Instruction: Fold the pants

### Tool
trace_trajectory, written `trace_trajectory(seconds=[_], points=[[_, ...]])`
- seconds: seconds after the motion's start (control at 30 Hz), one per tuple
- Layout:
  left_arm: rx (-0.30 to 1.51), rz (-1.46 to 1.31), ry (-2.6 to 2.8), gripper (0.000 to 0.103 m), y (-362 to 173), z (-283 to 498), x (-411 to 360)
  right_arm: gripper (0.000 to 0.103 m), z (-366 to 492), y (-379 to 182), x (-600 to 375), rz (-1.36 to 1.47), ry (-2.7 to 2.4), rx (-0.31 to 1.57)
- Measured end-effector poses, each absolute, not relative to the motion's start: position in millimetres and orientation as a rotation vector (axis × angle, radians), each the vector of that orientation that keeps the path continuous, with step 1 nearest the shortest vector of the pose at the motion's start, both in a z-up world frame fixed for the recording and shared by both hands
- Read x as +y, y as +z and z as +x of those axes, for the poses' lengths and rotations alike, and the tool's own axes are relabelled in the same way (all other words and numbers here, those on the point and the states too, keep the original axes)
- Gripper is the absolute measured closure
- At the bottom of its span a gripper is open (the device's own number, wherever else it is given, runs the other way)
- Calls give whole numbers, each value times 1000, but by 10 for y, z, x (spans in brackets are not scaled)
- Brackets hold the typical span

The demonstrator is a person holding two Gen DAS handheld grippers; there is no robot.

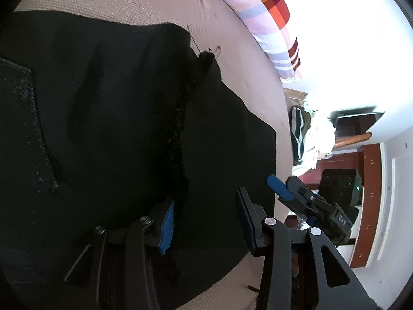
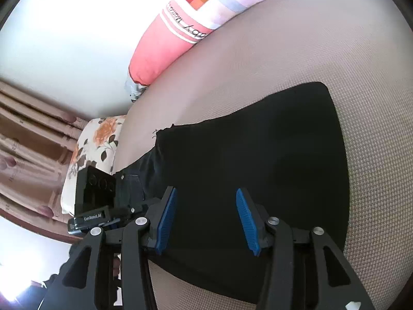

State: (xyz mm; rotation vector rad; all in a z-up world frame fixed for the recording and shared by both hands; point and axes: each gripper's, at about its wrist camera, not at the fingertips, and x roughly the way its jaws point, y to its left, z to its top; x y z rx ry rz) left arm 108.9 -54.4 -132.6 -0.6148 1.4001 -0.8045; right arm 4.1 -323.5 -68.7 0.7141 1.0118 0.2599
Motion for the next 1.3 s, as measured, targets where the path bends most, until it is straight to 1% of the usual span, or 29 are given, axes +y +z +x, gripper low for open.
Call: trace_trajectory(seconds=[0.07,0.13,0.17,0.2,0.3,0.4,0.5,0.6,0.7,0.83,0.87,0.9,0.97,1.03,1.17,1.3], points=[[1383,-577,-810,61,-1300,1078,-575,57,41,-704,-3242,714,249,1014],[1372,-557,-791,71,-1294,1086,-585,57,56,-709,-3225,717,252,1016],[1368,-539,-762,87,-1296,1089,-582,57,62,-712,-3215,715,249,1018],[1364,-513,-734,96,-1301,1083,-590,57,71,-710,-3208,712,247,1019],[1328,-435,-695,99,-1237,1000,-611,57,77,-724,-3188,699,228,1032],[1291,-322,-660,100,-1071,903,-710,57,73,-755,-3191,686,200,1048],[1285,-310,-648,100,-980,831,-667,57,66,-747,-3191,683,192,1054],[1290,-284,-647,100,-1000,771,-583,57,66,-747,-3181,658,179,1062],[1297,-248,-635,99,-1148,788,-595,58,83,-793,-3105,568,139,1086],[1265,-190,-635,97,-1109,759,-635,58,95,-768,-2929,406,112,1090],[1257,-180,-618,94,-1088,759,-630,58,93,-757,-2914,385,108,1089],[1242,-162,-589,91,-1056,761,-619,58,92,-732,-2897,366,98,1080],[1186,-111,-538,88,-968,765,-621,58,99,-671,-2906,336,67,1052],[1112,-45,-498,88,-876,774,-621,58,129,-607,-2934,290,34,1030],[1018,-36,-511,87,-765,848,-679,58,275,-522,-3004,210,-36,999],[972,-13,-591,87,-773,945,-880,59,464,-595,-3082,176,-89,1014]])
